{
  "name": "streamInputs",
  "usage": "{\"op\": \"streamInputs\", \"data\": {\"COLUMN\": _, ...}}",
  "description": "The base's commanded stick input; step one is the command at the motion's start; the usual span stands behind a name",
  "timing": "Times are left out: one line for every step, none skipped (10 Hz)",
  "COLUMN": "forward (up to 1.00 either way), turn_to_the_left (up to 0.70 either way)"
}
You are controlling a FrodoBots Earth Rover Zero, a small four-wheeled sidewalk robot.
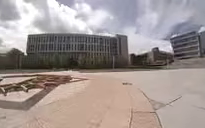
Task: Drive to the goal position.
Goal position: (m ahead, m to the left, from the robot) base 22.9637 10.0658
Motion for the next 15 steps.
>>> {"op": "streamInputs", "data": {"forward": 0.7, "turn_to_the_left": 0.0}}
{"op": "streamInputs", "data": {"forward": 0.7, "turn_to_the_left": 0.09}}
{"op": "streamInputs", "data": {"forward": 0.7, "turn_to_the_left": 0.05}}
{"op": "streamInputs", "data": {"forward": 0.7, "turn_to_the_left": 0.0}}
{"op": "streamInputs", "data": {"forward": 0.7, "turn_to_the_left": 0.02}}
{"op": "streamInputs", "data": {"forward": 0.7, "turn_to_the_left": 0.02}}
{"op": "streamInputs", "data": {"forward": 0.7, "turn_to_the_left": 0.0}}
{"op": "streamInputs", "data": {"forward": 0.7, "turn_to_the_left": 0.03}}
{"op": "streamInputs", "data": {"forward": 0.7, "turn_to_the_left": 0.02}}
{"op": "streamInputs", "data": {"forward": 0.7, "turn_to_the_left": 0.0}}
{"op": "streamInputs", "data": {"forward": 0.7, "turn_to_the_left": 0.02}}
{"op": "streamInputs", "data": {"forward": 0.7, "turn_to_the_left": 0.06}}
{"op": "streamInputs", "data": {"forward": 0.7, "turn_to_the_left": 0.02}}
{"op": "streamInputs", "data": {"forward": 0.7, "turn_to_the_left": 0.04}}
{"op": "streamInputs", "data": {"forward": 0.7, "turn_to_the_left": 0.02}}
